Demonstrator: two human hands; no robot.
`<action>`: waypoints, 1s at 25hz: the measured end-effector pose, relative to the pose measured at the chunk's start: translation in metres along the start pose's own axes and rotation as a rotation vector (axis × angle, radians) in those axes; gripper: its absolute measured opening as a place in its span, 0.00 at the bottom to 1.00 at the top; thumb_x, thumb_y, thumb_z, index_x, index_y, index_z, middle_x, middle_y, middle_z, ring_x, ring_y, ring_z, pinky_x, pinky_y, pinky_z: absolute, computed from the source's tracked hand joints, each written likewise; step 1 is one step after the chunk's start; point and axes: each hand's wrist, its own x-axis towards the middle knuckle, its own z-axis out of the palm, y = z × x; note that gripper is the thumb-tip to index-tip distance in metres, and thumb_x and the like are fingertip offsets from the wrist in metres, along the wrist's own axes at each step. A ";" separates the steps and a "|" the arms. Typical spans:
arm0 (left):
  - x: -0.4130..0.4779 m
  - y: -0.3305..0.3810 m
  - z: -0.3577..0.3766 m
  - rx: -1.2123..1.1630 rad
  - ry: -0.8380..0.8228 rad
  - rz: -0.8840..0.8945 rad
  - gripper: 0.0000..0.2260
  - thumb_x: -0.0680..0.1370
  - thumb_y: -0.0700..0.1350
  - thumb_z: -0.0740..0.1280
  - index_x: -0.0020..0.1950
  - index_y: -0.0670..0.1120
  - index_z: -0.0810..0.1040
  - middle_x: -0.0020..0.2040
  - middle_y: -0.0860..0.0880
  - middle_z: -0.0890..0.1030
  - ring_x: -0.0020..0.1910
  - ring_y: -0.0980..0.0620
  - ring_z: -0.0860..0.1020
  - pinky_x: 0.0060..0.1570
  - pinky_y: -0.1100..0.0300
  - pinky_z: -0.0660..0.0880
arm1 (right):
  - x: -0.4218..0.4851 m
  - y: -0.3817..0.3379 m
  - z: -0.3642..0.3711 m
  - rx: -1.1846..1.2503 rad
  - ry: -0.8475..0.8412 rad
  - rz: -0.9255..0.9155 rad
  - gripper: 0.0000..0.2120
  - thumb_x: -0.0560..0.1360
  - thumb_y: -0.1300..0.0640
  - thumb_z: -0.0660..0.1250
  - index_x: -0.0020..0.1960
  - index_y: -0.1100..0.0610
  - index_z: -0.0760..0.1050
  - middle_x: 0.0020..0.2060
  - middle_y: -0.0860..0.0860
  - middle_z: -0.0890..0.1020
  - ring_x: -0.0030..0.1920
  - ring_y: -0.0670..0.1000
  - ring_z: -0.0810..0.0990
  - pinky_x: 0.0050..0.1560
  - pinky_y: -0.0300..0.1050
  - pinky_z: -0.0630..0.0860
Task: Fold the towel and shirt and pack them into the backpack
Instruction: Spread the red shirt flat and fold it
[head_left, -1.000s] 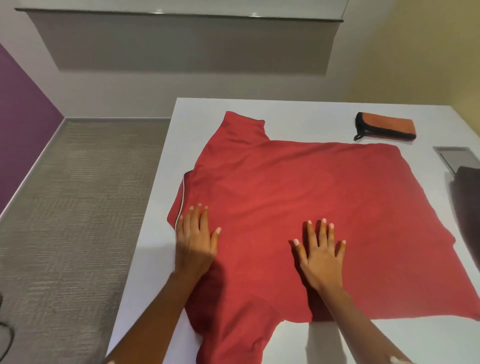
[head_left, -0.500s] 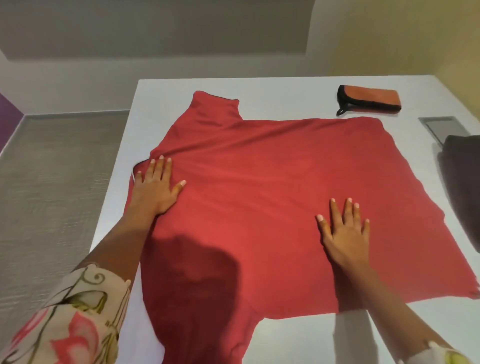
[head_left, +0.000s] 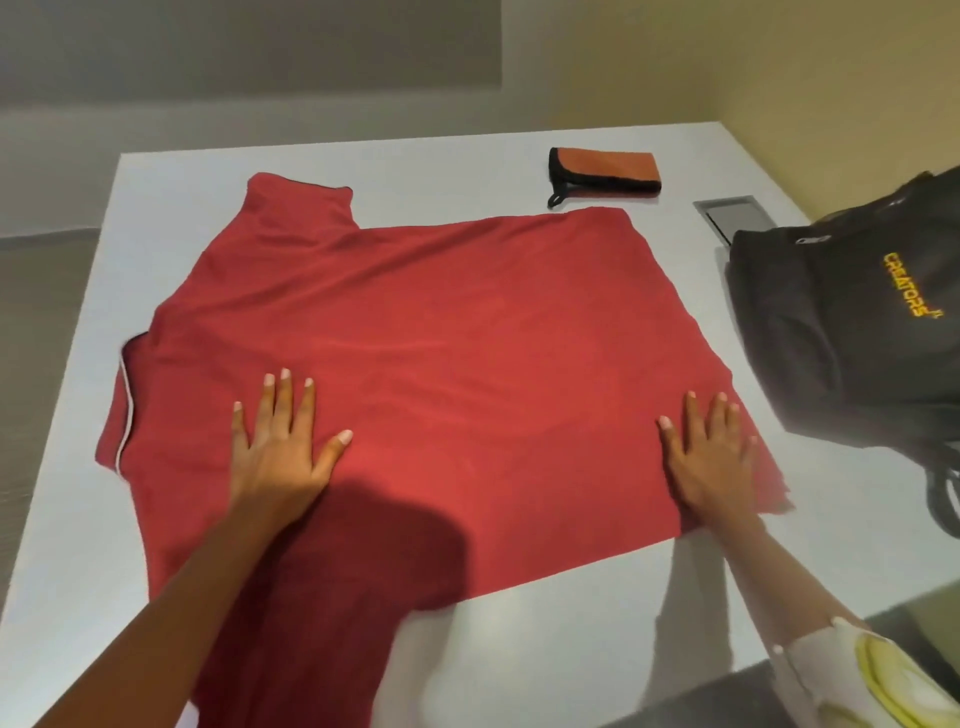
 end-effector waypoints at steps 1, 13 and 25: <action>-0.001 0.000 0.002 0.007 0.014 0.008 0.38 0.76 0.67 0.46 0.79 0.45 0.55 0.80 0.44 0.53 0.79 0.47 0.48 0.74 0.42 0.45 | -0.001 0.016 0.002 -0.005 -0.008 0.024 0.33 0.77 0.32 0.41 0.79 0.44 0.48 0.79 0.55 0.49 0.79 0.54 0.45 0.76 0.61 0.46; -0.074 -0.048 -0.006 0.062 0.333 -0.188 0.25 0.83 0.53 0.52 0.77 0.40 0.62 0.77 0.39 0.60 0.77 0.42 0.59 0.71 0.40 0.56 | -0.060 -0.087 0.008 0.061 0.079 -0.154 0.33 0.79 0.38 0.43 0.78 0.55 0.55 0.78 0.59 0.52 0.79 0.57 0.47 0.74 0.66 0.47; -0.093 -0.085 0.010 0.065 0.276 -0.077 0.26 0.83 0.59 0.52 0.77 0.45 0.63 0.77 0.42 0.62 0.76 0.45 0.62 0.69 0.41 0.62 | -0.242 -0.274 0.055 0.064 -0.037 -0.958 0.27 0.80 0.43 0.55 0.76 0.52 0.62 0.78 0.56 0.57 0.78 0.55 0.52 0.74 0.64 0.53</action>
